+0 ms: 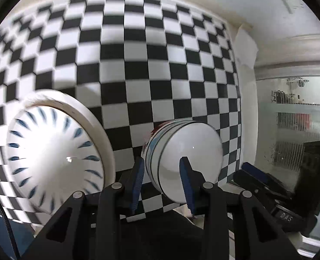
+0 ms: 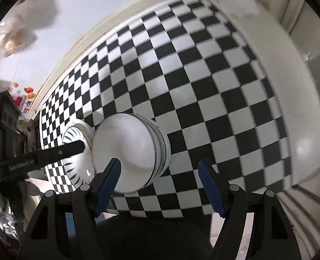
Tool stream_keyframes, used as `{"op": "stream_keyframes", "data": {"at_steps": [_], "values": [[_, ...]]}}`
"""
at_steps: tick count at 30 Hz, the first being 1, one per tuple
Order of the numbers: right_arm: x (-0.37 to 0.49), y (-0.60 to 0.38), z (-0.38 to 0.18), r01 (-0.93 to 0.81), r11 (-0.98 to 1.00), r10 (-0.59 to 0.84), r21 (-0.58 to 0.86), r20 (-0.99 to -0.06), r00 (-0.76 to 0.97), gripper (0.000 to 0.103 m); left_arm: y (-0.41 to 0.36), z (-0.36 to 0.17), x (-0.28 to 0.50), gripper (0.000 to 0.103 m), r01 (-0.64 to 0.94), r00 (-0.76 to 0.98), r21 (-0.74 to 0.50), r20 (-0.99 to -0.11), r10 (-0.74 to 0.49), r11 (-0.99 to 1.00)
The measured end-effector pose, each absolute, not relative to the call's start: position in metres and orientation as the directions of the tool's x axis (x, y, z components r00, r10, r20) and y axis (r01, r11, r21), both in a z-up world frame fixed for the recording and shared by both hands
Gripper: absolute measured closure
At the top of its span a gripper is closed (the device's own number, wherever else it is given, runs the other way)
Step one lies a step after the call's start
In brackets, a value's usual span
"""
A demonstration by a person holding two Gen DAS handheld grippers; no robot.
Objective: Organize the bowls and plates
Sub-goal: 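Grasp the rim of the nested bowl stack with both grippers, then carry the nested bowls with both grippers over the plate stack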
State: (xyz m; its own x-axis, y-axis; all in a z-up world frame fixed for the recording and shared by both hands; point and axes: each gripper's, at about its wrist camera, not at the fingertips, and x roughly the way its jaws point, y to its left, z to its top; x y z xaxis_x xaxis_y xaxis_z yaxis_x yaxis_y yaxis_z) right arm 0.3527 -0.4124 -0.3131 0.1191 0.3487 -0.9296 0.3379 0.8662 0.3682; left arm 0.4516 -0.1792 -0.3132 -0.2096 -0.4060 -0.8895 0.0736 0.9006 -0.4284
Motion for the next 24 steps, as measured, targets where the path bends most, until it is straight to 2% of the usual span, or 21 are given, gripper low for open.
{"op": "stream_keyframes", "data": {"at_steps": [5,9,10,18,21,22,23,24], "values": [[0.362,-0.411,-0.354,0.367,0.818,0.444,0.443,-0.892,0.085,0.027,-0.181,-0.34,0.457,0.072,0.005,-0.282,-0.492,-0.836,-0.47,0.871],[0.37,-0.404,-0.379,0.364,0.798,0.497,0.48,-0.866,0.052,0.027,-0.188,-0.352,0.461,0.065,0.016,-0.315,-0.505,-0.822,-0.475,0.863],[0.372,-0.401,-0.387,0.36,0.795,0.509,0.488,-0.86,0.042,0.027,-0.189,-0.353,0.463,0.059,0.024,-0.308,-0.496,-0.83,-0.466,0.868],[0.384,-0.385,-0.427,0.376,0.754,0.587,0.538,-0.81,-0.018,0.027,-0.202,-0.38,0.463,0.058,0.075,-0.369,-0.449,-0.842,-0.394,0.89],[0.385,-0.382,-0.44,0.4,0.732,0.612,0.551,-0.791,-0.03,0.027,-0.203,-0.388,0.462,0.063,0.087,-0.373,-0.45,-0.842,-0.39,0.889],[0.384,-0.382,-0.445,0.415,0.716,0.628,0.562,-0.778,-0.029,0.028,-0.203,-0.39,0.462,0.062,0.083,-0.374,-0.458,-0.838,-0.398,0.885],[0.382,-0.383,-0.448,0.42,0.705,0.638,0.571,-0.769,-0.025,0.038,-0.203,-0.389,0.462,0.062,0.086,-0.368,-0.461,-0.839,-0.402,0.883],[0.381,-0.384,-0.45,0.432,0.682,0.656,0.591,-0.755,-0.004,0.039,-0.203,-0.388,0.462,0.063,0.094,-0.362,-0.462,-0.841,-0.402,0.882]]}}
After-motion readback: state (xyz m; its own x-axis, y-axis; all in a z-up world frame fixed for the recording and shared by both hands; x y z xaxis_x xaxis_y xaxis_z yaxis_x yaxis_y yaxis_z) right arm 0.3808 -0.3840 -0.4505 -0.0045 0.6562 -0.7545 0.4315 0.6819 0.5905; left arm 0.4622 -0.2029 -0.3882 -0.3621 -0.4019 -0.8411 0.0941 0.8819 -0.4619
